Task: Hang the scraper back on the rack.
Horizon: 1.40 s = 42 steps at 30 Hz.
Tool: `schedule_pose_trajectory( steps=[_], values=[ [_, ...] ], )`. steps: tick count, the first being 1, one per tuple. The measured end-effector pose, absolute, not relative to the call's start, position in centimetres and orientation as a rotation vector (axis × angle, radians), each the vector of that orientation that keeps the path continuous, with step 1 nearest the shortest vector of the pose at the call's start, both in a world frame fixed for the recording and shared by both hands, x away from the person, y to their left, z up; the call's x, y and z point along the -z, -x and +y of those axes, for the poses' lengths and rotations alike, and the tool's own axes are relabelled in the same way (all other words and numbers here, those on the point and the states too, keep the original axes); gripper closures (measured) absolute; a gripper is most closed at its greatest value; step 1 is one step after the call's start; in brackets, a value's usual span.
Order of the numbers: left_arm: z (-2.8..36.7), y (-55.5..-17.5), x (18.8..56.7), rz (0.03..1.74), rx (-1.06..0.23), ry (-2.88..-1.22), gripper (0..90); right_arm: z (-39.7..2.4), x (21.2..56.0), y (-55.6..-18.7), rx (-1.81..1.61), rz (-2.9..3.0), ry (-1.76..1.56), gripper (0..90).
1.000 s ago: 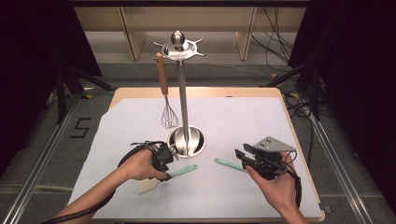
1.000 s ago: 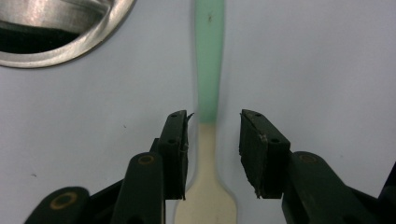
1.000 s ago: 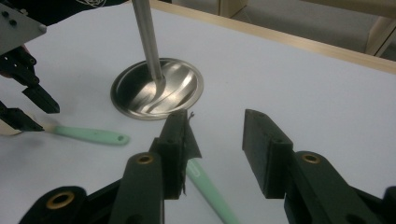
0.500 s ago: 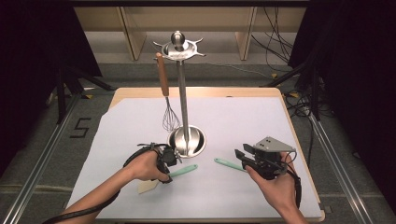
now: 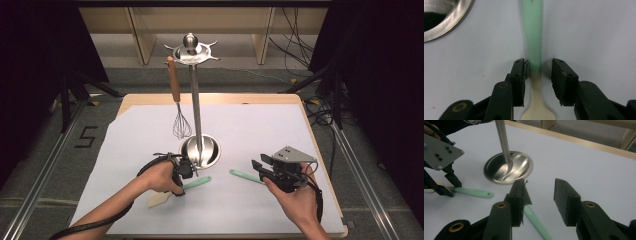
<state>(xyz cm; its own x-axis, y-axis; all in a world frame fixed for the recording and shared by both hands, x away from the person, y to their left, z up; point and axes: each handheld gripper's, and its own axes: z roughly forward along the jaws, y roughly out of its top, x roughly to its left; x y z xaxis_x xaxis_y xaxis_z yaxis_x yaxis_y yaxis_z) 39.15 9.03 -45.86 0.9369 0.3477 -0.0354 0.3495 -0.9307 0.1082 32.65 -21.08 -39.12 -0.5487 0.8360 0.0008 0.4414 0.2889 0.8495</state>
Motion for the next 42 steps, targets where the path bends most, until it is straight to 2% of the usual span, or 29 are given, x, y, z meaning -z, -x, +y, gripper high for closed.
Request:
schedule_pose_trajectory(
  steps=[4, 5, 12, 18, 42],
  values=[
    [8.6, -38.8, 45.9, 0.560, 0.015, -3.001, 63.9, -21.1, 38.9, -32.5, -1.193, 2.120, -1.172, 61.4],
    [8.4, -39.0, 45.9, 0.508, -0.021, -3.026, 64.6, -21.0, 38.9, -32.4, -1.196, 2.111, -1.190, 61.4],
    [7.8, -38.7, 45.8, 0.511, -0.016, -3.060, 79.2, -21.1, 38.9, -32.3, -1.198, 2.114, -1.210, 61.4],
    [8.1, -38.0, 45.8, 0.631, -0.026, -3.014, 80.2, -21.0, 39.0, -32.3, -1.204, 2.115, -1.207, 61.4],
    [9.8, -37.2, 45.1, 0.601, -0.039, -2.851, 80.2, -21.0, 39.1, -32.6, -1.207, 2.106, -1.171, 61.4]
  ],
)
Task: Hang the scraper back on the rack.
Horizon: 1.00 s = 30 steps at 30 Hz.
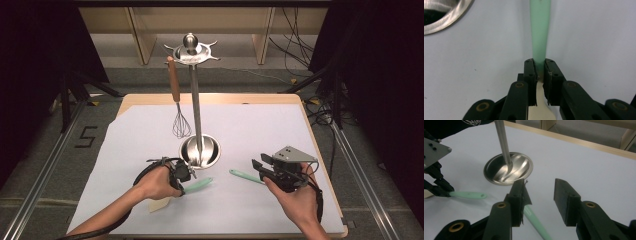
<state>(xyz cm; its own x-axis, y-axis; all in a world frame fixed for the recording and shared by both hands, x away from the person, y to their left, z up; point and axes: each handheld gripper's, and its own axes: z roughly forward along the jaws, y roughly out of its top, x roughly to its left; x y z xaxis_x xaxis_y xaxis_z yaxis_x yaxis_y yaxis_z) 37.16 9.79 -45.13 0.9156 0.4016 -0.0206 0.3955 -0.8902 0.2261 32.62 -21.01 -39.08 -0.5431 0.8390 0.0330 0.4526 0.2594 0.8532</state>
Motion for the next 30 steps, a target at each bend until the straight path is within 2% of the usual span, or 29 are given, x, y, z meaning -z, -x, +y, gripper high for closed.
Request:
schedule_pose_trajectory(
  steps=[6, 8, 12, 13, 24, 30],
  values=[
    [10.3, -36.7, 44.7, 0.601, -0.079, -2.772, 80.2, -21.2, 39.1, -32.7, -1.182, 2.100, -1.156, 61.3],
    [10.5, -36.9, 44.3, 0.537, -0.090, -2.804, 80.2, -21.1, 39.1, -32.7, -1.189, 2.097, -1.150, 61.3],
    [10.7, -36.8, 44.1, 0.530, -0.080, -2.790, 80.2, -21.0, 39.1, -32.7, -1.200, 2.107, -1.156, 61.3],
    [10.6, -36.5, 44.1, 0.574, -0.086, -2.757, 80.2, -21.0, 39.1, -32.7, -1.200, 2.111, -1.148, 61.3],
    [11.1, -36.3, 43.0, 0.600, -0.117, -2.671, 80.2, -20.9, 39.2, -32.7, -1.197, 2.103, -1.157, 61.3],
    [11.2, -35.9, 42.2, 0.640, -0.153, -2.543, 80.2, -20.4, 39.1, -32.6, -1.209, 2.115, -1.146, 61.1]
  ],
)
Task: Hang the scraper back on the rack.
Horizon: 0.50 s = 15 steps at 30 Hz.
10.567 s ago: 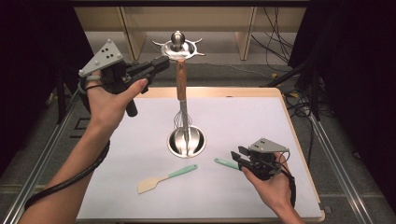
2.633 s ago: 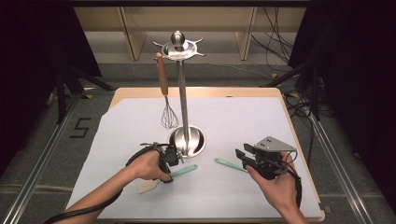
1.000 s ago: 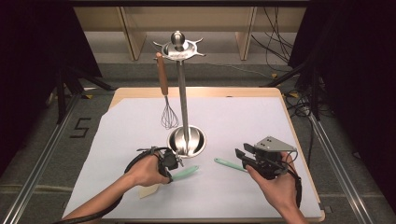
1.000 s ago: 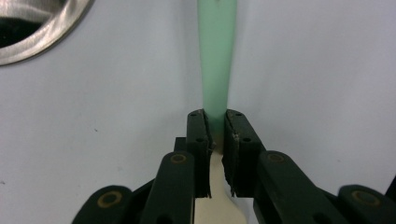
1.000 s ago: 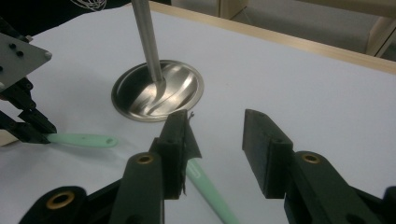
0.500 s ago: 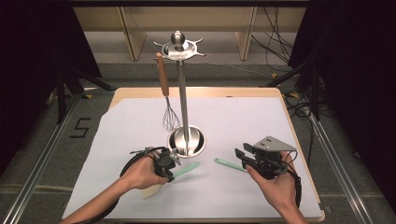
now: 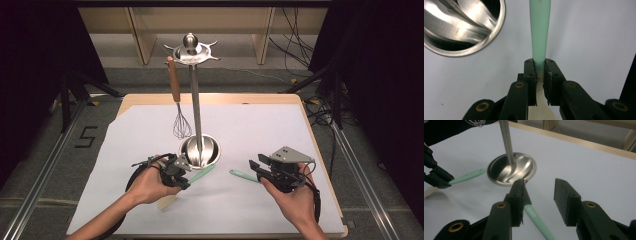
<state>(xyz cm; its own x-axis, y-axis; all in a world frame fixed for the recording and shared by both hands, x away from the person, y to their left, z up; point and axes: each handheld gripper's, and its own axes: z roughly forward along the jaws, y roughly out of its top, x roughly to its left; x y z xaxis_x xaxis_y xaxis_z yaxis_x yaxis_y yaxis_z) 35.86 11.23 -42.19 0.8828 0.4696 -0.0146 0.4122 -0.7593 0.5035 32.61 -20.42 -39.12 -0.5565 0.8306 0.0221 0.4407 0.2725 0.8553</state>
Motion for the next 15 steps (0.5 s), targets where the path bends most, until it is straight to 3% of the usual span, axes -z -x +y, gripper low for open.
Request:
schedule_pose_trajectory(
  steps=[15],
  values=[
    [11.0, -34.9, 39.1, 0.650, -0.282, -2.267, 80.2, -18.5, 38.2, -32.3, -1.308, 2.129, -1.127, 59.0]
  ],
)
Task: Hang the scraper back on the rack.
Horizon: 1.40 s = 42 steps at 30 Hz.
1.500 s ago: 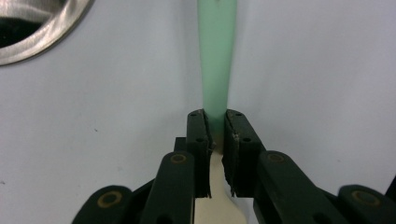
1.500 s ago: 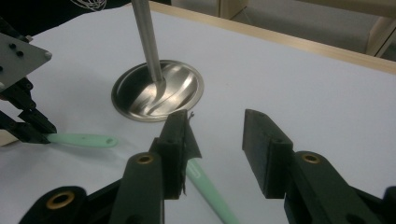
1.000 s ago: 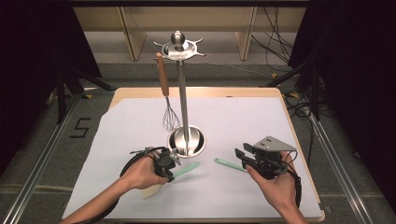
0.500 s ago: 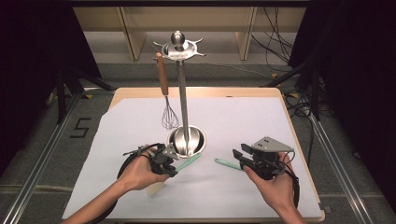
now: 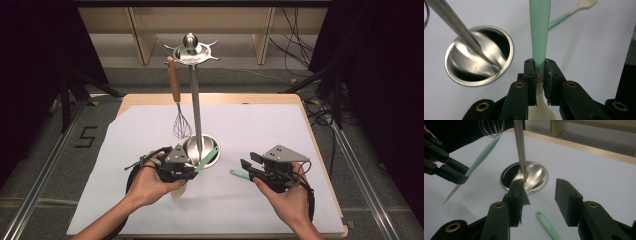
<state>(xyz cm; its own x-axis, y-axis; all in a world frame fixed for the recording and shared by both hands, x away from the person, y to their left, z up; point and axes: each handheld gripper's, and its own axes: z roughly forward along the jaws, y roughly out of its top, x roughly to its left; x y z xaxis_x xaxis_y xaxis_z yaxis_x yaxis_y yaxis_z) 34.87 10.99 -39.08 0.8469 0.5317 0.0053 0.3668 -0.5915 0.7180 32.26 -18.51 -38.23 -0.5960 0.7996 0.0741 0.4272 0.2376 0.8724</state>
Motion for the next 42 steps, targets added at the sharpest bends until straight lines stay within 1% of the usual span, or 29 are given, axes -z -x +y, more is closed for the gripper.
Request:
schedule_pose_trajectory(
  steps=[5, 8, 10, 12, 14, 19, 32, 34, 38, 42],
  values=[
    [10.5, -34.6, 38.2, 0.650, -0.300, -2.198, 80.2, -17.8, 37.6, -32.2, -1.336, 2.130, -1.104, 59.0],
    [10.1, -34.7, 38.0, 0.636, -0.297, -2.181, 80.2, -17.4, 37.3, -32.1, -1.363, 2.122, -1.132, 59.0],
    [9.8, -34.7, 37.8, 0.637, -0.322, -2.190, 80.2, -17.2, 37.3, -32.4, -1.383, 2.124, -1.079, 59.0],
    [9.4, -34.6, 37.7, 0.641, -0.307, -2.160, 80.1, -16.8, 37.1, -32.3, -1.390, 2.121, -1.113, 59.0],
    [9.2, -34.7, 37.6, 0.628, -0.331, -2.167, 80.1, -16.4, 37.0, -32.4, -1.409, 2.114, -1.106, 59.0],
    [8.6, -34.7, 37.3, 0.633, -0.329, -2.127, 80.1, -15.7, 36.8, -32.7, -1.431, 2.111, -1.087, 59.0],
    [8.0, -34.9, 37.1, 0.608, -0.368, -2.128, 80.0, -13.9, 36.5, -33.0, -1.474, 2.130, -1.064, 59.1],
    [7.9, -34.8, 37.1, 0.613, -0.359, -2.115, 80.0, -13.8, 36.3, -32.8, -1.465, 2.130, -1.100, 59.1],
    [7.7, -34.8, 37.2, 0.606, -0.364, -2.120, 80.0, -13.6, 36.2, -33.2, -1.477, 2.123, -1.047, 59.1],
    [7.4, -34.7, 37.1, 0.598, -0.364, -2.114, 79.9, -13.2, 36.2, -33.4, -1.495, 2.115, -1.066, 59.1]
  ],
)
